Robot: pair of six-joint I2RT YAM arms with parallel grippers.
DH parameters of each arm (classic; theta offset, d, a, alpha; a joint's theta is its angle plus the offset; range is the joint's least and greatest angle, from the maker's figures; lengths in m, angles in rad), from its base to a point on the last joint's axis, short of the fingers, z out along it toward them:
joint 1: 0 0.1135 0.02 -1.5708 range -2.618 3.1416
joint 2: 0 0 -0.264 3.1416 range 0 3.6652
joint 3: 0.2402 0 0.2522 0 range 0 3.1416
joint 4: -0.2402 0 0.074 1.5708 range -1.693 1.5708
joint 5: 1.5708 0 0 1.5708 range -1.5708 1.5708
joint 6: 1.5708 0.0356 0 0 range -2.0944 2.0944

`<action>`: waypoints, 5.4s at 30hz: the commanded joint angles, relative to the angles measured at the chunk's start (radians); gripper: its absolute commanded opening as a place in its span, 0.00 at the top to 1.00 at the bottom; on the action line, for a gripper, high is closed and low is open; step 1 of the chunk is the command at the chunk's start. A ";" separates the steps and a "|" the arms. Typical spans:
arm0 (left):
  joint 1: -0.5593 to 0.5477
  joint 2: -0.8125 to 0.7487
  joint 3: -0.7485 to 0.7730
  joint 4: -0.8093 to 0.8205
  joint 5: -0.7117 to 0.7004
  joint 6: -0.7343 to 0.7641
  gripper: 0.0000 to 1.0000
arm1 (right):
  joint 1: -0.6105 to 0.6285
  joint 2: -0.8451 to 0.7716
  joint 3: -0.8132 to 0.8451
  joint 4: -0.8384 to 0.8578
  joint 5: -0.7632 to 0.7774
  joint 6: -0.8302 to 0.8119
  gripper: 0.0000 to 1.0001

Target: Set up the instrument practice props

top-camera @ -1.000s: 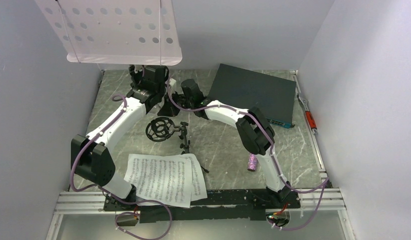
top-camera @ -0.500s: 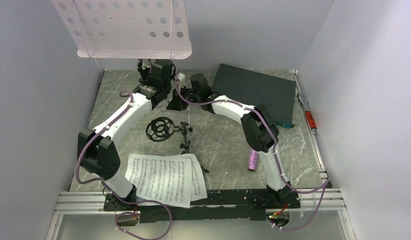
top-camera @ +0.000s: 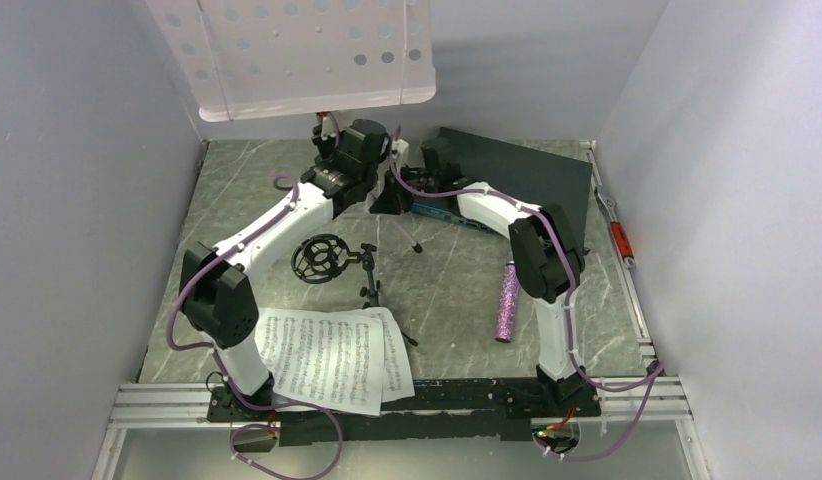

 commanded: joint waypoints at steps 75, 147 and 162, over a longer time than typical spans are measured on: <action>0.214 -0.592 -0.372 0.011 1.186 0.114 0.06 | -0.104 -0.437 -0.488 -0.145 0.356 0.065 0.33; 0.743 -0.311 -0.142 0.793 2.095 -0.403 0.27 | -0.446 -0.667 -0.161 0.319 0.083 0.765 0.11; 0.743 -0.571 -0.229 0.025 1.652 0.043 0.06 | -0.439 -0.794 -0.466 0.140 0.087 0.599 0.04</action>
